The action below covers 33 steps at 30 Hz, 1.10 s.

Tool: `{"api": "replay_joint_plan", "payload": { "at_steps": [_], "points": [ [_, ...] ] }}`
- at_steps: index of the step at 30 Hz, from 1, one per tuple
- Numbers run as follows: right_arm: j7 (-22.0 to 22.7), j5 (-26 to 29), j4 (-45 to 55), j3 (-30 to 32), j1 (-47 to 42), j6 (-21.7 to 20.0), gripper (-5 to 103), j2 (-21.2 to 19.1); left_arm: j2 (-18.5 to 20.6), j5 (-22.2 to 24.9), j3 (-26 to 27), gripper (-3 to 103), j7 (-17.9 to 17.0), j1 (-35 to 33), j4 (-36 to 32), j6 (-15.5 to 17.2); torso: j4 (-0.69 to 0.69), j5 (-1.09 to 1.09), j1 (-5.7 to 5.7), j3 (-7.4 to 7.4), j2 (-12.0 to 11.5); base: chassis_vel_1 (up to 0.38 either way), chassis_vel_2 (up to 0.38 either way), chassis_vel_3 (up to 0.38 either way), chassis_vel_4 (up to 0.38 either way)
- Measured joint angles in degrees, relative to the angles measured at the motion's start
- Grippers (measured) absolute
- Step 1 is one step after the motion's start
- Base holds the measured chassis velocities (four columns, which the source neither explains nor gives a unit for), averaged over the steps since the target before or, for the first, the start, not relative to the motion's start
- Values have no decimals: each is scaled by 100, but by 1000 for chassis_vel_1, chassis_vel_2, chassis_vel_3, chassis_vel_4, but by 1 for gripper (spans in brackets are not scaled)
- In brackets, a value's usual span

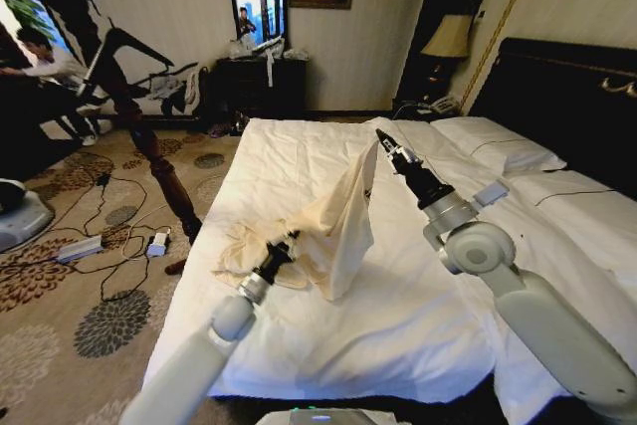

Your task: Pick up the clothes from the bed and hang them on the clothes hanger.

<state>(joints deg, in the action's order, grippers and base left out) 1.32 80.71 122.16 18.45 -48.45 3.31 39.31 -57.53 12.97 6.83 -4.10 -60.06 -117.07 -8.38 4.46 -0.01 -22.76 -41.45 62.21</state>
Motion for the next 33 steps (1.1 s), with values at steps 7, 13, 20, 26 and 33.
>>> {"api": "replay_joint_plan", "payload": {
  "at_steps": [7,13,20,26,33],
  "points": [
    [2,37,12,71,4,4,0,-145,1038,1691,520,0,-222,761,-1261,747,0,1,0,0,0,0,0,0,0],
    [-16,309,134,338,100,29,0,-333,1852,3767,787,0,-742,2152,-1894,1495,1,1,0,0,0,0,0,0,0],
    [-95,500,205,659,146,62,0,-476,1998,5290,868,0,-1018,3023,-1852,1808,0,2,0,0,0,0,0,0,0],
    [-123,352,207,678,-218,69,0,-474,1542,5033,618,0,-999,2213,-1276,1859,1,-1,0,0,1,0,0,0,0],
    [154,-156,214,37,-495,-52,0,-94,720,5058,-59,0,-907,1680,-227,2088,-1,1,0,0,1,0,0,0,0]
  ]
}}
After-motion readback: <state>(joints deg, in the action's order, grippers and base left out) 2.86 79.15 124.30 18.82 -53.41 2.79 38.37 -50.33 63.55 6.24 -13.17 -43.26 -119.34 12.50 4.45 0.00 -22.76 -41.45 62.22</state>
